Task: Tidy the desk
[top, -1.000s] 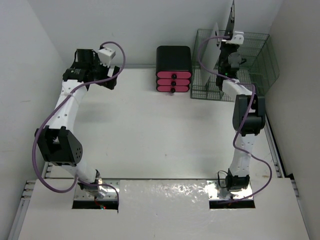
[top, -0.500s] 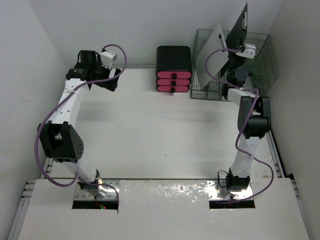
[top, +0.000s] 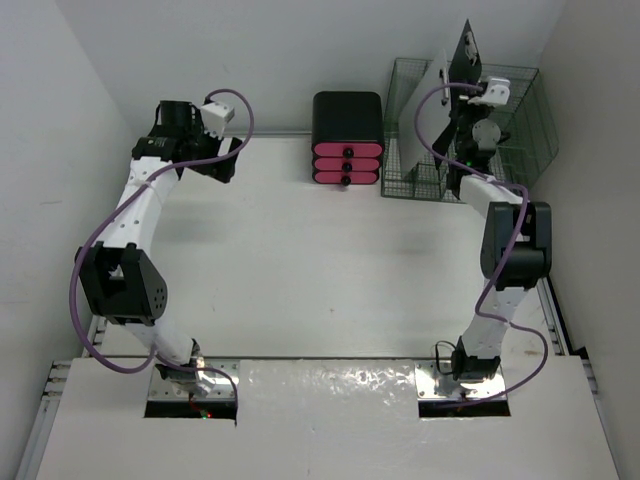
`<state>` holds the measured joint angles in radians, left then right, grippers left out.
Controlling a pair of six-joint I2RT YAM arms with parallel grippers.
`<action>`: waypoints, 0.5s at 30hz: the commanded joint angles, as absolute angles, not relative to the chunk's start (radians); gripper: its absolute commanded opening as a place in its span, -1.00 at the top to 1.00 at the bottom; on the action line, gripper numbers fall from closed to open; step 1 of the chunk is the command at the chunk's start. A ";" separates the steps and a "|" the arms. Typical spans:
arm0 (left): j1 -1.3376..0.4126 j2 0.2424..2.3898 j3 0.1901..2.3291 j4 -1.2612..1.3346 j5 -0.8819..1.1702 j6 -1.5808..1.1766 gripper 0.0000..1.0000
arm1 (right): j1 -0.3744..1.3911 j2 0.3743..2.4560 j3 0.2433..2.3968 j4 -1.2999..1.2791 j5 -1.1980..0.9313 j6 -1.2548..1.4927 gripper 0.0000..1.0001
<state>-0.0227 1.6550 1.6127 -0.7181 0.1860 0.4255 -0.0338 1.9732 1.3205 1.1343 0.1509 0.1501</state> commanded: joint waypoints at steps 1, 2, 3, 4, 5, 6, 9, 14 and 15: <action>-0.023 1.617 1.628 -0.699 0.199 0.440 -0.99 | -0.021 1.904 1.364 1.010 0.071 0.242 1.00; -0.023 1.615 1.629 -0.701 0.199 0.442 -0.99 | -0.018 1.908 1.373 0.997 0.061 0.253 1.00; -0.023 1.612 1.629 -0.701 0.198 0.442 -0.99 | -0.012 1.911 1.385 0.991 0.049 0.264 1.00; -0.023 1.611 1.628 -0.703 0.196 0.443 -0.99 | -0.008 1.913 1.388 0.986 0.049 0.264 1.00; -0.023 1.605 1.626 -0.704 0.196 0.443 -0.99 | -0.008 1.919 1.390 0.985 0.049 0.261 1.00; -0.023 1.600 1.621 -0.704 0.198 0.446 -0.99 | 0.015 1.921 1.397 0.979 0.046 0.261 1.00; -0.023 1.582 1.605 -0.699 0.195 0.454 -0.99 | 0.040 1.921 1.411 0.966 0.028 0.259 1.00; -0.021 1.565 1.585 -0.693 0.190 0.463 -0.99 | 0.077 1.893 1.427 0.950 0.028 0.226 1.00; -0.021 1.562 1.583 -0.693 0.189 0.463 -0.99 | 0.081 1.884 1.430 0.936 0.032 0.212 1.00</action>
